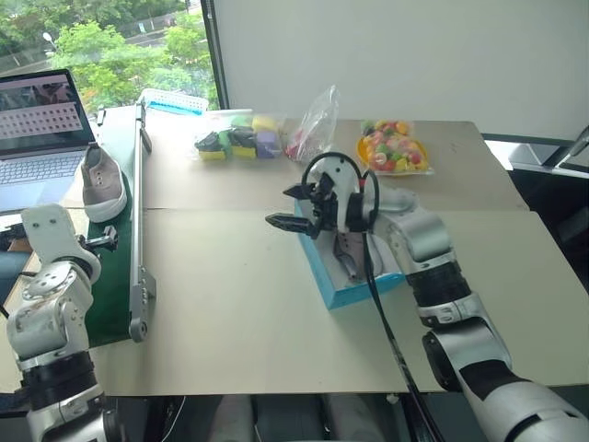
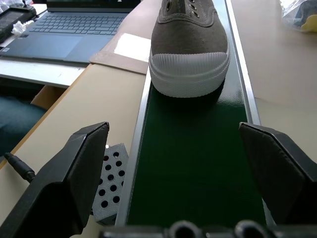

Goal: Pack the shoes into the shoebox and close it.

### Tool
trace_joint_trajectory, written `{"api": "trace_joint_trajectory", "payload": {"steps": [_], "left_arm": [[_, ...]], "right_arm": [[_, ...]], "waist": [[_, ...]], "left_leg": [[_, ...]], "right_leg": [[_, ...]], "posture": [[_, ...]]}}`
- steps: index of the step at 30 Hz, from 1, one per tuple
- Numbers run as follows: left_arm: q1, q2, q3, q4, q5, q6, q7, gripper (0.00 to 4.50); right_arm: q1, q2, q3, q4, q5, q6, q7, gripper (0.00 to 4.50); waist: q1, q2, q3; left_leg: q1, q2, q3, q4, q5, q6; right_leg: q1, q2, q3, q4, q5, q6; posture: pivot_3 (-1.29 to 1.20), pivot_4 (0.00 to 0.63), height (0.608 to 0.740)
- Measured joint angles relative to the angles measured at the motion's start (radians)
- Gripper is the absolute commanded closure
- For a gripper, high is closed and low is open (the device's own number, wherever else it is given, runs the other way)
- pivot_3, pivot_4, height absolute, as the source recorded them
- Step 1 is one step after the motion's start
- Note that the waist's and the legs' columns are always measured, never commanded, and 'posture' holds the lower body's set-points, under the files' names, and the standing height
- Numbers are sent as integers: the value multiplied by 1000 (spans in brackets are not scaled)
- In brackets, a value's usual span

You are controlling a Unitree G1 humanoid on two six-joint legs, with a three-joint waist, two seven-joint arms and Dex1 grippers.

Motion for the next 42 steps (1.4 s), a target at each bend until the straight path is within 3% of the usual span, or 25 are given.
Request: {"api": "trace_joint_trajectory", "payload": {"steps": [11,17,20,25,28,33,38,42], "left_arm": [[-12,-6,-20,110,-17,-55,-60,0],[-17,-5,-26,122,-21,-78,-82,1262],[-21,-5,-26,120,-21,-81,-84,1494],[-41,-2,-72,93,-19,-82,-99,1494],[-89,-3,-121,26,-35,-81,-122,1494],[-221,-33,-250,-149,-96,-32,-179,1494],[-298,-48,-353,-167,-125,19,-233,1494],[-410,-117,-412,-151,-140,34,-243,1494]], "right_arm": [[0,-2,-1,-4,-10,-3,-49,97],[-2,-2,-4,10,-34,-30,-91,0],[-3,-2,-5,17,-41,-38,-105,0],[-7,7,-24,19,-19,-12,-109,0],[-26,56,-107,19,65,54,-134,0],[-207,125,-413,110,313,284,-321,0],[-250,128,-581,237,414,394,-470,0],[-255,131,-658,268,474,431,-538,0]], "waist": [[1,0,0],[4,0,0],[6,0,0],[8,-1,0],[8,-1,0],[11,-1,0],[1,-1,0],[-1,-1,0]], "left_leg": [[0,0,0,0,0,0],[1,0,0,0,0,0],[2,0,0,0,0,0],[1,0,0,1,1,0],[-1,0,-1,1,1,-1],[-1,0,-1,0,1,-1],[-1,0,0,-1,1,0],[-3,-1,0,-1,1,0]], "right_leg": [[0,0,0,0,0,0],[1,0,0,1,0,0],[1,0,0,2,0,0],[1,0,0,2,0,0],[0,0,-1,2,0,0],[1,-1,-1,0,0,0],[0,-1,0,0,0,0],[-1,-1,0,-1,0,0]], "posture": [[0,150,740],[0,150,740],[0,150,740],[0,150,740],[0,150,740],[0,150,740],[0,150,740],[0,150,740]]}}
